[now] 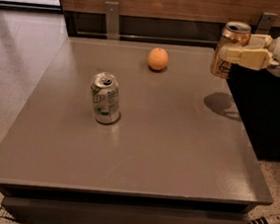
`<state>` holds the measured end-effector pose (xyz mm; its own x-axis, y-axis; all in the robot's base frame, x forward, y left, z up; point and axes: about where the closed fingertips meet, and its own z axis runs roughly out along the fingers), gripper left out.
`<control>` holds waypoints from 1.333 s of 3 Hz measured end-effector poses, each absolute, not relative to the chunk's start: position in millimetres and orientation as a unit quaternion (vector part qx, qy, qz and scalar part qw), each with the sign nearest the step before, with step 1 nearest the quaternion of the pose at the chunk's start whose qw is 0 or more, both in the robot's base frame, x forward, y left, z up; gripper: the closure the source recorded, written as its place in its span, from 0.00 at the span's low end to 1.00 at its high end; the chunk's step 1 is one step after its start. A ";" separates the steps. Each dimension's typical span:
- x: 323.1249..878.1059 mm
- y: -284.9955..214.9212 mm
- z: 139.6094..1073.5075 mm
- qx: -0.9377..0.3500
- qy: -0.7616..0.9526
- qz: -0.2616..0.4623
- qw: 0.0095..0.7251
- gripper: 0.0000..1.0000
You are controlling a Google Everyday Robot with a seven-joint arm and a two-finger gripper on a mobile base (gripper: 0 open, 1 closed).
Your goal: Move orange can near orange
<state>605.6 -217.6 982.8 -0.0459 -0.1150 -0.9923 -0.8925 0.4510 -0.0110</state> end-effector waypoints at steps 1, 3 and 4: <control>641.7 -240.9 978.7 -0.360 0.660 0.301 0.587 1.00; 680.4 -235.9 977.1 -0.337 0.647 0.241 0.641 1.00; 698.2 -207.5 971.2 -0.352 0.635 0.234 0.646 1.00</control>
Offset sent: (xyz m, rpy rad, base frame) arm 0.0940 -0.0551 -0.0112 -0.0169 -0.1420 -0.3932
